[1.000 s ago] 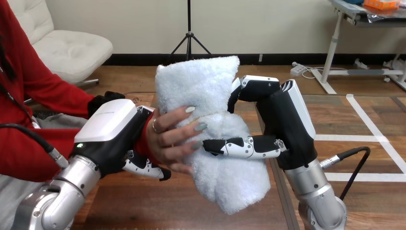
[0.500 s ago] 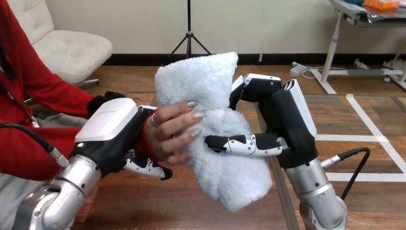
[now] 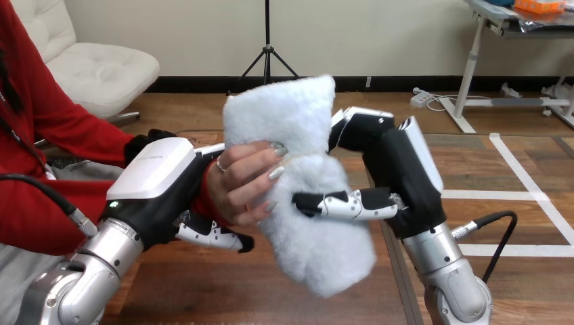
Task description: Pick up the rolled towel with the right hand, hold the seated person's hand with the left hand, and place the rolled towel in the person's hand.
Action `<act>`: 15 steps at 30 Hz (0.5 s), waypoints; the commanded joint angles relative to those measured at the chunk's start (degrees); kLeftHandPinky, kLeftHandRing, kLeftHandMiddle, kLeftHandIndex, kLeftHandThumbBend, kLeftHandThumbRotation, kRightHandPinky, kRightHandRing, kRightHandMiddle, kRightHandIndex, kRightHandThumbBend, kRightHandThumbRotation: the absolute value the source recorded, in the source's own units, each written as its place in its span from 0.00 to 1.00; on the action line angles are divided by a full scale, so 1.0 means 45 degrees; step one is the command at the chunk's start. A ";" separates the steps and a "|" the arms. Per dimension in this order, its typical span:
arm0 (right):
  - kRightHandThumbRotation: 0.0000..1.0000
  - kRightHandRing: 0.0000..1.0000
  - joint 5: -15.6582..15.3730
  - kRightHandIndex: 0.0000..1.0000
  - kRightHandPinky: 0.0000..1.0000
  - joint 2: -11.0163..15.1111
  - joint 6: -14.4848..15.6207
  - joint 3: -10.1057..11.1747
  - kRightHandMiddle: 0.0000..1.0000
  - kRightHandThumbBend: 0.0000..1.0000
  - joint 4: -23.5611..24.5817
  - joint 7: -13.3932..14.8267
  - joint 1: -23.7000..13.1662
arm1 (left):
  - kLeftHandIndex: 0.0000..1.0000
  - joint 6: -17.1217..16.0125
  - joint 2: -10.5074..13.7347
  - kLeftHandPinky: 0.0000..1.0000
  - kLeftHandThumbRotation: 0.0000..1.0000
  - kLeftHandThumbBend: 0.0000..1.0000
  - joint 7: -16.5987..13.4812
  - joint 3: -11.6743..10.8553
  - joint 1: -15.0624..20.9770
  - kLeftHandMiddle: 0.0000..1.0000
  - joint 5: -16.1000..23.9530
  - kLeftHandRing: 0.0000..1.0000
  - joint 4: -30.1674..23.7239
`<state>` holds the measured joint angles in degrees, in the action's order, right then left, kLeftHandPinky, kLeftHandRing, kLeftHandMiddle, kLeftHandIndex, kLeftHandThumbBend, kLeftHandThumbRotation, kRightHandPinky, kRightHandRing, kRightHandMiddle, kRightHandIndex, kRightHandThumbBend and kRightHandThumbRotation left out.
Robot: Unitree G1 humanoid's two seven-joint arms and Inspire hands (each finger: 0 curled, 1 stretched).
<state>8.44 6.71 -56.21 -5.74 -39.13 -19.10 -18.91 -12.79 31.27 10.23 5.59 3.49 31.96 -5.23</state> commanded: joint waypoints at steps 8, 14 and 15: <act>0.38 0.93 -0.1280 0.94 0.88 0.0109 0.1145 0.0049 0.95 1.00 0.1256 0.0412 -0.0218 | 0.99 -0.0565 0.0133 0.98 0.50 1.00 -0.0038 0.0107 0.0045 0.98 -0.0059 0.98 -0.0269; 0.48 0.99 -0.1709 0.99 0.97 0.0155 0.1818 0.0102 0.99 1.00 0.1696 0.0707 0.0004 | 1.00 -0.0687 0.0136 1.00 0.55 1.00 -0.0166 0.0023 -0.0141 1.00 -0.0117 1.00 -0.0252; 0.49 0.99 -0.1778 0.99 0.98 0.0161 0.1910 0.0112 0.99 1.00 0.1762 0.0754 0.0040 | 1.00 -0.0724 0.0137 1.00 0.56 1.00 -0.0207 0.0010 -0.0171 1.00 -0.0108 1.00 -0.0246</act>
<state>1.98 7.64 -49.31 -5.20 -35.73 -16.51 -16.89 -13.42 31.44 10.20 5.57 2.12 32.00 -5.23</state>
